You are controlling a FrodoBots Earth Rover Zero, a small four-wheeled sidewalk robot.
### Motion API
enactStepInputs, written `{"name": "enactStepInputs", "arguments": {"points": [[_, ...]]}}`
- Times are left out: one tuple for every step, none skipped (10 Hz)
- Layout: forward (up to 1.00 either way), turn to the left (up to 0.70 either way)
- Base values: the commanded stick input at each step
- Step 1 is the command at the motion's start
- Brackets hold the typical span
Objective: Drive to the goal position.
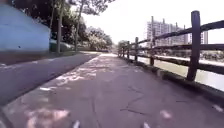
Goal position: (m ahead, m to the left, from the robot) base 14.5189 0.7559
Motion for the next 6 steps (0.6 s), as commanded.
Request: {"name": "enactStepInputs", "arguments": {"points": [[1.0, 0.0], [1.0, 0.0], [1.0, 0.0], [1.0, 0.0], [1.0, 0.0], [1.0, 0.0]]}}
